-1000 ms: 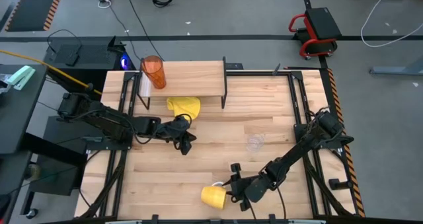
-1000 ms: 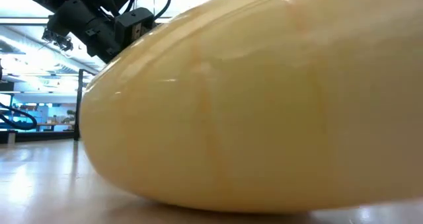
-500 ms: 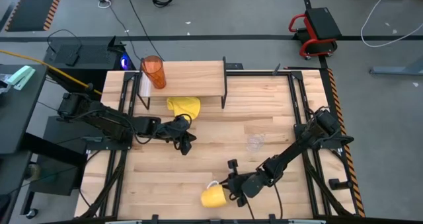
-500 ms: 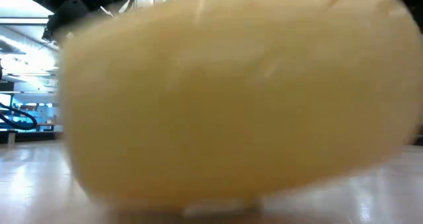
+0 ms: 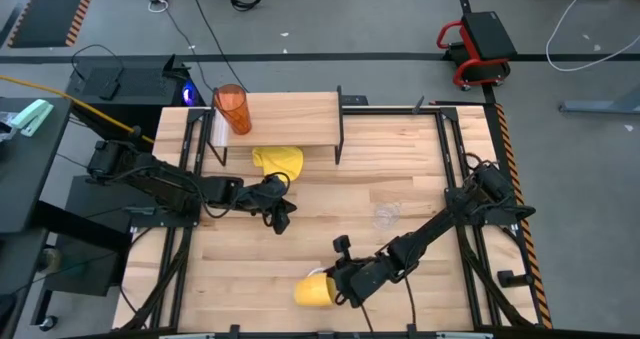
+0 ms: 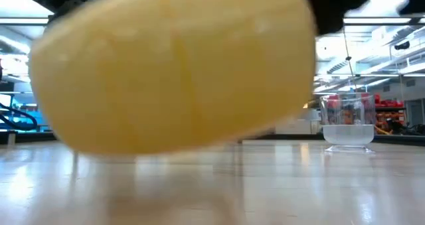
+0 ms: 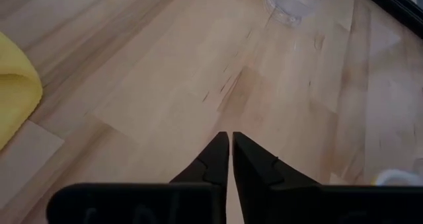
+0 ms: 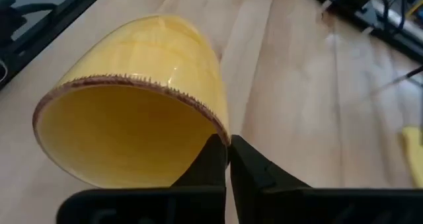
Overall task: Stack small to large cups/mugs on shelf
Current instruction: Put the yellow mug on the shelf
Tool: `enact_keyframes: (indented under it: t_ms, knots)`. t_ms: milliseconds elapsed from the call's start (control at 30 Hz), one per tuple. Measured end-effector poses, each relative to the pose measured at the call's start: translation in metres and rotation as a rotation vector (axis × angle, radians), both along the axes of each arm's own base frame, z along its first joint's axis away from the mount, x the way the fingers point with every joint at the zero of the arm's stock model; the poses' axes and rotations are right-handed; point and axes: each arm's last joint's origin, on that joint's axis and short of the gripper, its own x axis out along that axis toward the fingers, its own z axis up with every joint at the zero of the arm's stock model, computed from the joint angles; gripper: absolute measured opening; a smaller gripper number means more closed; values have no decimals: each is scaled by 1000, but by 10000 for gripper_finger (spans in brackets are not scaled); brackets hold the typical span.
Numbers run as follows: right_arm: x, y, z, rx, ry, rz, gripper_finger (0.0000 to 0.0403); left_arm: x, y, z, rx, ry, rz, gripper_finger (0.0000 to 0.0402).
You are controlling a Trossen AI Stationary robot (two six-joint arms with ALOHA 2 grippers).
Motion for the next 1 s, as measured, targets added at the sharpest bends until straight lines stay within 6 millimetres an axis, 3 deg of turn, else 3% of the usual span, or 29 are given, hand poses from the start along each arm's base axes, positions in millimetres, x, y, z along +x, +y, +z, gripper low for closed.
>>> enact_keyframes:
  t_ms: [400,633,1000]
  knots:
    - [18,-18,57,-152,238,8,7,-3,0,-4,6,51,1,18]
    - [33,-50,99,-163,322,-17,7,-4,1,-5,8,62,1,27]
    - [42,-110,160,15,393,-156,7,-6,1,-7,16,89,8,17]
